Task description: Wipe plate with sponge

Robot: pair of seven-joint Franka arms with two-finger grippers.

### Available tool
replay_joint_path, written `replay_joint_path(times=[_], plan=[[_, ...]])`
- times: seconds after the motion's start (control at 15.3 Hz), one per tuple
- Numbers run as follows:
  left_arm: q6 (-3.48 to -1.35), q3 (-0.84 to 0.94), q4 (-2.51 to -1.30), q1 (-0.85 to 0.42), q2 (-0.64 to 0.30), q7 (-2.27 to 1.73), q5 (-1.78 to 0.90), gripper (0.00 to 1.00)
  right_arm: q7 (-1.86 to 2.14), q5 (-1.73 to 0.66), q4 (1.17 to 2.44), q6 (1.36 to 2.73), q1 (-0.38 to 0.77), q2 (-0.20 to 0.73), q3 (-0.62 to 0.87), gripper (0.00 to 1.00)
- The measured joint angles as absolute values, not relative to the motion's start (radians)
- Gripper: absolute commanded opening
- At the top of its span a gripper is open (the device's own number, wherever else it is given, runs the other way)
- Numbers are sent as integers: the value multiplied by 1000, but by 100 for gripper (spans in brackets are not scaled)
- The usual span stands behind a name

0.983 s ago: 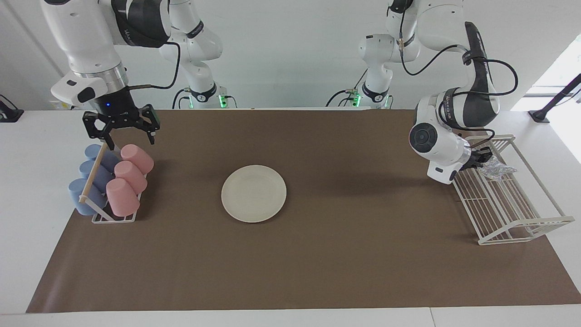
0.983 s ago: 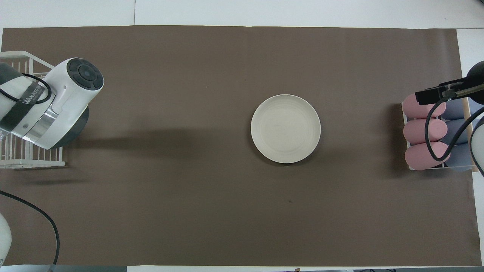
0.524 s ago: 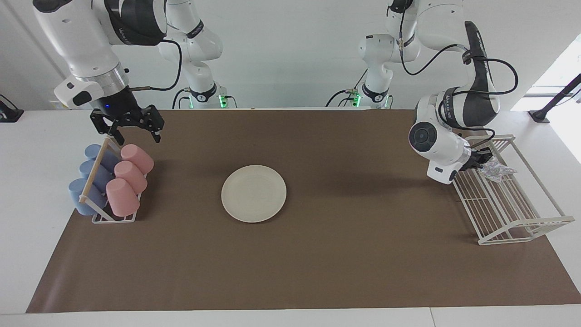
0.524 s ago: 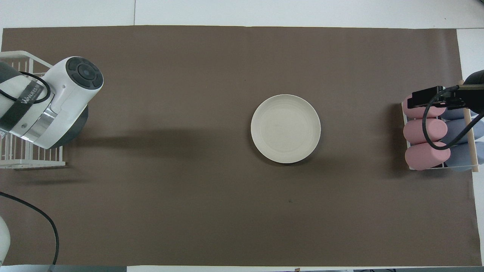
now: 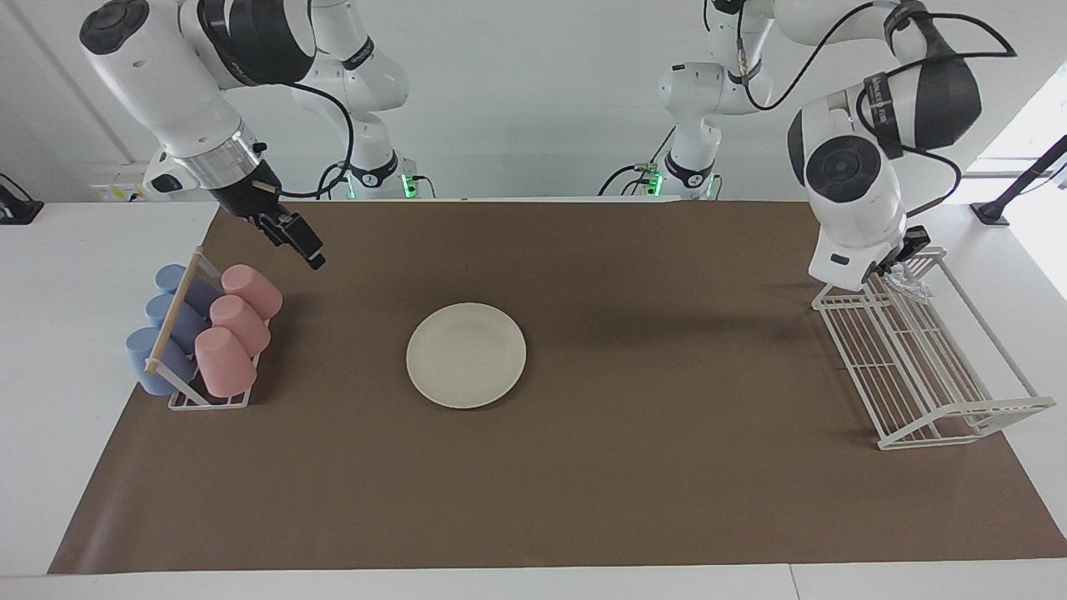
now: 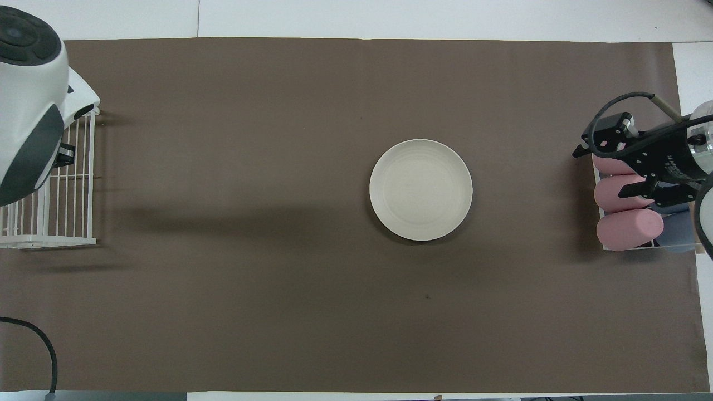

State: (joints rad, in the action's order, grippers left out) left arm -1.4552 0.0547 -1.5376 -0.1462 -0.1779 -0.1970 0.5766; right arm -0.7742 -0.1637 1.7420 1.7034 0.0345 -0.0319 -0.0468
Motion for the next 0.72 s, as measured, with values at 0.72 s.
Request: replay_joint_path(times=[0.72], plan=[[-1401, 35, -1553, 33, -31, -343, -431, 0, -1352, -164, 1790, 1623, 38, -71, -23, 100]])
